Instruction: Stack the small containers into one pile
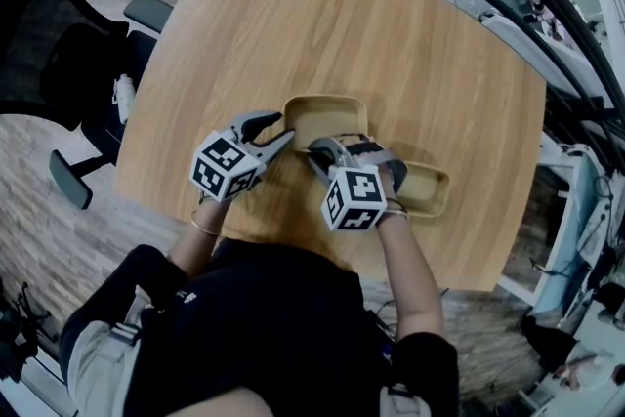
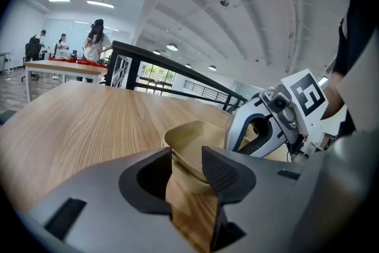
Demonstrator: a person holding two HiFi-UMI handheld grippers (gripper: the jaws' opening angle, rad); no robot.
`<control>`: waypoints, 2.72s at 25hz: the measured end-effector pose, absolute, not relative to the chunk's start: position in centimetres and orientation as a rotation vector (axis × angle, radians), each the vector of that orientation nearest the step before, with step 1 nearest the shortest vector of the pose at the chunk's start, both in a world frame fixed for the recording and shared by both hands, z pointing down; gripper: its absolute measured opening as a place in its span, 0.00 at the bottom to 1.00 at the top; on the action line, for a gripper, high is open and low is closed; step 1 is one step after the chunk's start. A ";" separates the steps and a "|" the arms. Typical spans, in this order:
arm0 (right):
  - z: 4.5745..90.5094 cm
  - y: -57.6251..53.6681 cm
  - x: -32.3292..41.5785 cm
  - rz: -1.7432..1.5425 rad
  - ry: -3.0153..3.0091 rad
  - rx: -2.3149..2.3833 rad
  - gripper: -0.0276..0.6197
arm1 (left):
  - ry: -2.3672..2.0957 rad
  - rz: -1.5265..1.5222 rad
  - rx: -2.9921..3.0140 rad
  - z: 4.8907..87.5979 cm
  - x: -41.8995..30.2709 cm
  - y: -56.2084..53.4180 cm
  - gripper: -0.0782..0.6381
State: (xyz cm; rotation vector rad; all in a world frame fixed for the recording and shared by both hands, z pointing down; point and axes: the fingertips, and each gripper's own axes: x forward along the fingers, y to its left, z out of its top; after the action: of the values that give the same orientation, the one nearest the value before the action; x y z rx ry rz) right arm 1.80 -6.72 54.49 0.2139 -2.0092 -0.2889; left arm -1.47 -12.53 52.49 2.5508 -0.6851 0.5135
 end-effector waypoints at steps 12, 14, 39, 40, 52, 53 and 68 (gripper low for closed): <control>54.3 -6.4 2.1 -0.271 -2.006 0.214 0.09 | -0.692 0.500 2.555 52.3 -1.4 -12.4 0.31; 54.2 -6.3 2.1 -0.273 -2.007 0.216 0.09 | -0.693 0.501 2.556 52.2 -1.4 -12.3 0.31; 52.1 -6.2 1.9 -0.299 -2.026 0.323 0.09 | -0.680 0.430 2.595 49.5 -1.4 -11.4 0.31; 51.7 -6.3 1.9 -0.295 -2.036 0.345 0.09 | -0.674 0.416 2.597 49.2 -1.3 -11.4 0.31; 46.8 -5.5 3.3 -0.172 -2.216 0.720 0.09 | -0.626 0.319 2.707 44.7 0.0 -9.8 0.31; 46.4 -5.3 3.6 -0.154 -2.229 0.755 0.09 | -0.618 0.310 2.714 44.4 0.2 -9.7 0.31; 41.7 -2.9 11.5 0.013 -2.336 1.159 0.09 | -0.525 0.322 2.822 41.2 5.1 -6.4 0.17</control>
State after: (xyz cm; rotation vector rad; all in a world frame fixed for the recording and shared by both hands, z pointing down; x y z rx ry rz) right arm 11.50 -2.88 41.72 1.1594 -2.3360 0.0128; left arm 5.08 -6.37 41.23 2.8221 -0.5251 0.3222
